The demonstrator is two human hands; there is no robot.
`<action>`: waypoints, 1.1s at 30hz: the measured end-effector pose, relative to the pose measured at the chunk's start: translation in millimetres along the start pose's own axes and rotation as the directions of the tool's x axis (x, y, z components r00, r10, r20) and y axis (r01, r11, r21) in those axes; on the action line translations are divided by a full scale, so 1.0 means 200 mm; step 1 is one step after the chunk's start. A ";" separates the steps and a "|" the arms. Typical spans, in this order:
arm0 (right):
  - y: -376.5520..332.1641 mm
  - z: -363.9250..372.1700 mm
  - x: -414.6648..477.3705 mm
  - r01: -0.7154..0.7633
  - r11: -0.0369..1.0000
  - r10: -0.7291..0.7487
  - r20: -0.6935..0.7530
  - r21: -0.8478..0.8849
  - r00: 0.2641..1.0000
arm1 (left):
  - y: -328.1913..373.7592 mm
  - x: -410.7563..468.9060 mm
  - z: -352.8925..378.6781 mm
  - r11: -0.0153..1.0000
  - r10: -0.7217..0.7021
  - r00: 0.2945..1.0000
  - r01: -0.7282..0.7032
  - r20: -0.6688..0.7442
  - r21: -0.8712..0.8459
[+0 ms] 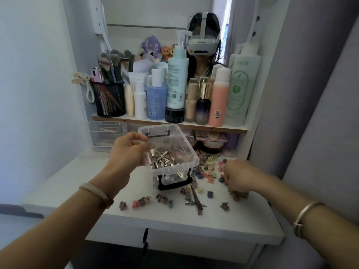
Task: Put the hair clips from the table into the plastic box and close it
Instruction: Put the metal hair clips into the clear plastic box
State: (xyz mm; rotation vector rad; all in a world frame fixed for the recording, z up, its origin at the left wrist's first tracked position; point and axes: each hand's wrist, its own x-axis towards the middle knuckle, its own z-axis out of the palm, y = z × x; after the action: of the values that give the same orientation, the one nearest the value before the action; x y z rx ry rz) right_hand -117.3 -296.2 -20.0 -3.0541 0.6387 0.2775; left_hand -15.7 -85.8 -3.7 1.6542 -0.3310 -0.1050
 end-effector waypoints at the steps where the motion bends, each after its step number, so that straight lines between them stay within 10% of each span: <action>1: -0.01 0.01 0.00 0.012 1.000 -0.012 -0.017 -0.012 1.000 | 0.00 0.00 -0.01 1.000 0.002 1.000 -0.002 -0.004 -0.003; 12: -0.01 0.02 0.01 0.016 0.970 -0.006 -0.040 0.242 0.999 | 0.01 -0.03 -0.07 1.000 0.007 1.000 -0.006 -0.012 0.018; 17: -0.11 -0.26 -0.08 0.269 0.667 -0.072 -0.299 0.695 0.952 | 0.02 -0.05 -0.06 0.999 0.024 0.999 -0.026 0.027 0.039; 26: -0.29 -0.36 -0.13 0.529 0.677 -0.266 -0.500 0.512 0.824 | 0.04 -0.08 -0.06 1.000 -0.006 0.997 0.005 0.083 0.013; 33: -0.24 -0.08 -0.11 0.286 0.905 -0.346 0.153 0.315 0.926 | 0.04 -0.05 -0.18 1.000 -0.006 1.000 0.007 -0.009 0.028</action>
State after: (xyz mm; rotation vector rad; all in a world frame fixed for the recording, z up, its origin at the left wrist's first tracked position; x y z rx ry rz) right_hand -115.8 -244.5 -1.8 -2.7376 0.1453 0.4416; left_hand -17.8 -49.2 7.3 1.6833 -0.3220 -0.0986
